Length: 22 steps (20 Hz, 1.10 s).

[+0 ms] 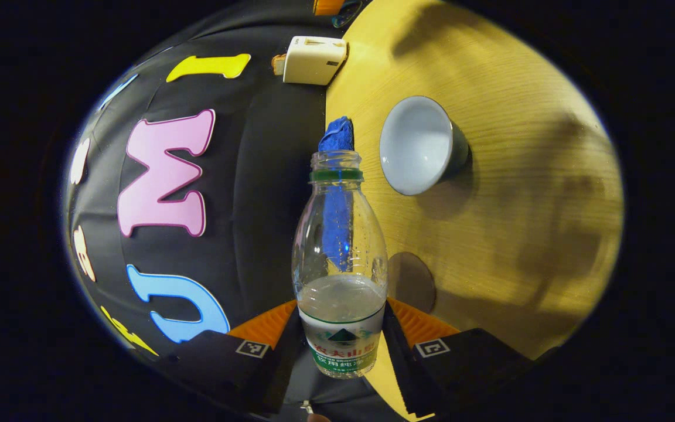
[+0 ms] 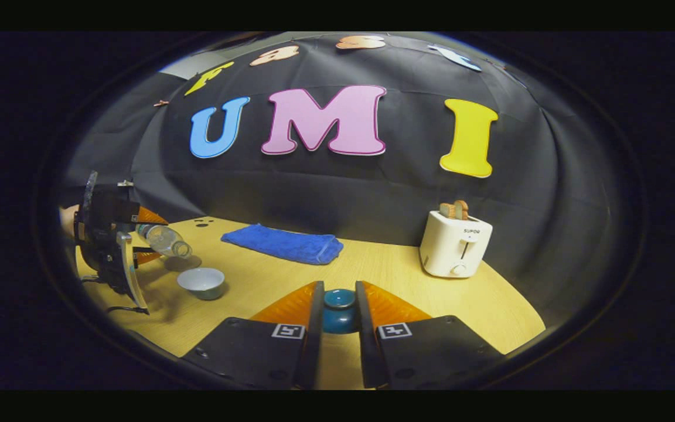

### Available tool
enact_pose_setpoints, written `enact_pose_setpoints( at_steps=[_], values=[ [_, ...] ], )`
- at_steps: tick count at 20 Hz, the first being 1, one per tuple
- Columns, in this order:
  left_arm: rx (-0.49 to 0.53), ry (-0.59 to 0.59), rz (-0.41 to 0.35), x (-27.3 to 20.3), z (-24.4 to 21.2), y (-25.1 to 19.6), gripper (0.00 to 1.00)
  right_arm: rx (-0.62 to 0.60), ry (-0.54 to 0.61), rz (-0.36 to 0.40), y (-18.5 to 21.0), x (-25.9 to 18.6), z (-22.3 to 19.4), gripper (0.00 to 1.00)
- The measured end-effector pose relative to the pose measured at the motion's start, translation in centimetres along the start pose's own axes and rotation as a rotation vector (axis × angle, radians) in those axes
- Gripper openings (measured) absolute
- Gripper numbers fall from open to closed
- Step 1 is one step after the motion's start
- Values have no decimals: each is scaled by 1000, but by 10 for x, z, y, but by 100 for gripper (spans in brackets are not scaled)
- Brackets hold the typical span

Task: Open the teacup lid with one hand, grasp the water bottle and pour water into the teacup with the other hand; after pouring, place the water bottle on the coaster and then close the teacup lid.

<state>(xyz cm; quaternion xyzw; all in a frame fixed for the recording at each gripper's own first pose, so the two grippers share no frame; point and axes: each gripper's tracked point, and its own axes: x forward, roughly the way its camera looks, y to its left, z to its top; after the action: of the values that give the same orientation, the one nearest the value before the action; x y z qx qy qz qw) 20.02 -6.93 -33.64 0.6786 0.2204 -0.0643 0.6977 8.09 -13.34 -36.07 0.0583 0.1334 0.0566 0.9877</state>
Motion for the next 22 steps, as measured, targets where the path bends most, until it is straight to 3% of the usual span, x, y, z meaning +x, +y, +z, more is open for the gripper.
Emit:
enact_pose_setpoints(
  at_steps=[3, 6, 7, 8, 22],
  values=[
    [39, 11, 10, 1, -4, 5, 75, 2, -6, 4, 0, 0, 3, 35],
    [82, 16, 32, 3, -5, 12, 75, -1, -13, 3, -1, -1, 5, 26],
    [99, 16, 39, 6, -4, 13, 75, -2, -14, 5, -1, 0, 6, 31],
    [116, 16, 45, 5, -5, 15, 76, -4, -15, 5, 0, -1, 7, 26],
    [247, -18, 106, 11, -5, 30, 75, -10, -25, -18, -6, -4, 10, 28]
  ],
)
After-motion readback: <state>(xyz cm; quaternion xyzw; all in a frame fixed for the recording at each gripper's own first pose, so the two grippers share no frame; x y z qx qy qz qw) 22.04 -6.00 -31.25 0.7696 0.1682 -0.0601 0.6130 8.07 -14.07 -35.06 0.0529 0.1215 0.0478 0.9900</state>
